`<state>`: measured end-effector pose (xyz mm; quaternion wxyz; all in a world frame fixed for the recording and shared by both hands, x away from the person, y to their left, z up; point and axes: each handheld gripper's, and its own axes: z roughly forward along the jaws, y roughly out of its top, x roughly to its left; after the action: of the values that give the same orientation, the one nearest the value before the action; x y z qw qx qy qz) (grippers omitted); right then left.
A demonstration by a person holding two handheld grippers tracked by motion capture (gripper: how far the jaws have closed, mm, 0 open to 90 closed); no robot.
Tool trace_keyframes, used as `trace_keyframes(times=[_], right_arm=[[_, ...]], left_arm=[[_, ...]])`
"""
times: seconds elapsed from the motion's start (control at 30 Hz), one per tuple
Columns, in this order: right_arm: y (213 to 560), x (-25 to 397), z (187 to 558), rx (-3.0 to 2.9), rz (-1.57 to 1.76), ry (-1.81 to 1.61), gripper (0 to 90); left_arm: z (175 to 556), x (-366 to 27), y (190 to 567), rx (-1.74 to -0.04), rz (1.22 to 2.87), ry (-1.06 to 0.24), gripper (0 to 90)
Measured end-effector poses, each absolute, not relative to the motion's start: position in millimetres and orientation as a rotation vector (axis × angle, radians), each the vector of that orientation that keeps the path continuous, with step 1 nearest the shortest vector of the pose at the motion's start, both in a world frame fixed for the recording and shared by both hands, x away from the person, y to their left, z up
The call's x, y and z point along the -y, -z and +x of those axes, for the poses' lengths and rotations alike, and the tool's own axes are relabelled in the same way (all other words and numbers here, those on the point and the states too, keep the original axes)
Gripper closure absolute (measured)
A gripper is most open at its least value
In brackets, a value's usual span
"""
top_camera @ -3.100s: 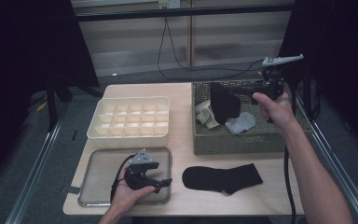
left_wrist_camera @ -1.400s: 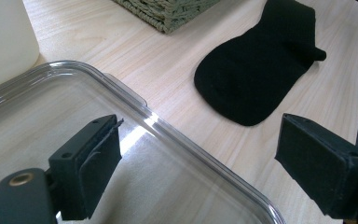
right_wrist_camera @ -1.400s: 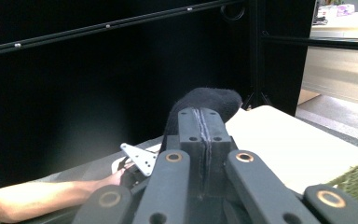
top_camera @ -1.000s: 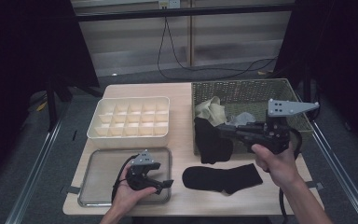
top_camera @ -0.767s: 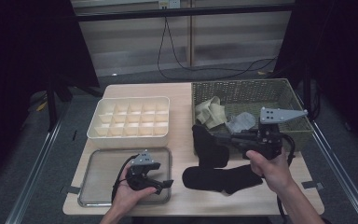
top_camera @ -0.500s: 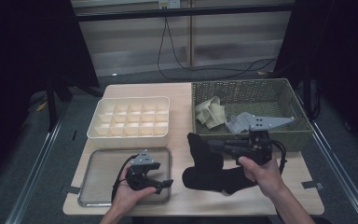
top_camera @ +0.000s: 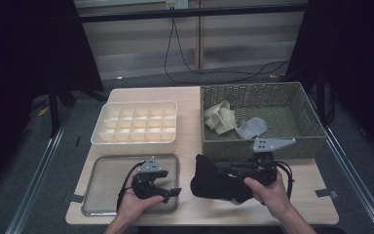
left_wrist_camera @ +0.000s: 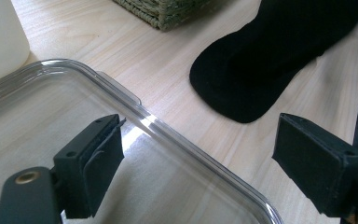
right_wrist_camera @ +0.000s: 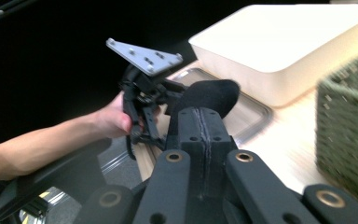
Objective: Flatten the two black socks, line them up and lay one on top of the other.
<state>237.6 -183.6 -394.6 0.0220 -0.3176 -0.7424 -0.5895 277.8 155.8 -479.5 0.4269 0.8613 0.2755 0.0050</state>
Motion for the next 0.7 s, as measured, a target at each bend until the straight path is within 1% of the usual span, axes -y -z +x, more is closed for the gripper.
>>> trace_keyframes(times=[0.3,0.7], right_arm=[[415.2,204.8,238.5,2.296,-1.104,1.797,89.1],[429.2,238.4,231.6,2.292,-1.288,1.770,89.0]], left_arm=[[277.6,-153.7,480.3,-0.682,2.145,-0.007,15.4],[277.2,-149.2,479.9,-0.672,2.151,-0.002,15.4]])
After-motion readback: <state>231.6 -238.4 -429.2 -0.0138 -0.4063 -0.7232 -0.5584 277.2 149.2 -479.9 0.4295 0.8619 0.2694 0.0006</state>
